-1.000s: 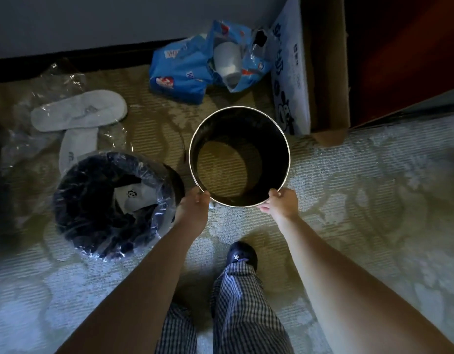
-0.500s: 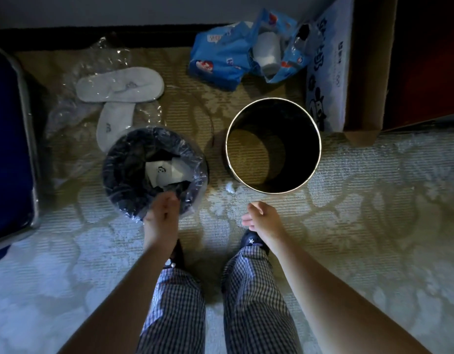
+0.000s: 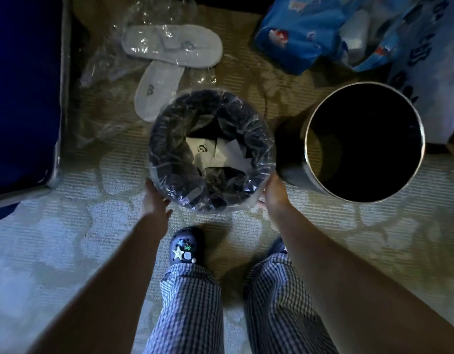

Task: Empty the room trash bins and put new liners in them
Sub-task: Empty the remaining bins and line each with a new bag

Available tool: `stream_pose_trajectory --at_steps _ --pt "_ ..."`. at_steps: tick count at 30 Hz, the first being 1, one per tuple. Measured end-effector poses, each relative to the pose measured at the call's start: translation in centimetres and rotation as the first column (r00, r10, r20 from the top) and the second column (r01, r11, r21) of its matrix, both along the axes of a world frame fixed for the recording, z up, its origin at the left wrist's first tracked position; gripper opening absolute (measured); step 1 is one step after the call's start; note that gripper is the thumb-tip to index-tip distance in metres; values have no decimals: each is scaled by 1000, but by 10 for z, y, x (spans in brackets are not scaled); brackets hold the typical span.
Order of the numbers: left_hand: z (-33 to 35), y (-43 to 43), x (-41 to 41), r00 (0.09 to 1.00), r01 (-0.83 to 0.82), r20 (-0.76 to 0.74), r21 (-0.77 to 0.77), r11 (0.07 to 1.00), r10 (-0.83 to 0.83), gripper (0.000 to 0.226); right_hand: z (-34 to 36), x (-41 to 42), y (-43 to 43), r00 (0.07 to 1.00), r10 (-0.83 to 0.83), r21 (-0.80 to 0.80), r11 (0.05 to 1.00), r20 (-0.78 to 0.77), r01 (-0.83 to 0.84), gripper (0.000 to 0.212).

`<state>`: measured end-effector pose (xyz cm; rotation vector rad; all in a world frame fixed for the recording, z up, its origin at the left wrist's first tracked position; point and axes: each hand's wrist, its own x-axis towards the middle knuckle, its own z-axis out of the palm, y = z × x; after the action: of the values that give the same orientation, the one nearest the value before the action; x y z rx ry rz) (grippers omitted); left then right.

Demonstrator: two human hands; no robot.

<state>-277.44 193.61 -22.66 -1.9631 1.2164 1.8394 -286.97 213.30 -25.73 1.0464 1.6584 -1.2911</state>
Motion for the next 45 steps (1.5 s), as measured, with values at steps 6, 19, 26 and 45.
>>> stream_pose_trajectory --at_steps 6,19,26,45 --pt "-21 -10 -19 960 -148 -221 119 982 172 58 -23 -15 -9 984 -180 -162 971 -4 177 33" --pt "52 -30 -31 995 -62 -79 -14 998 61 31 76 -27 -16 980 -173 73 981 -101 181 11" --pt "120 -32 -38 989 -63 -143 -190 980 36 33 156 -32 -17 917 -146 137 968 -370 209 24" --pt "245 58 -65 902 348 -264 -25 937 -342 37 278 -1 -35 821 349 -235 841 -452 -487 37"
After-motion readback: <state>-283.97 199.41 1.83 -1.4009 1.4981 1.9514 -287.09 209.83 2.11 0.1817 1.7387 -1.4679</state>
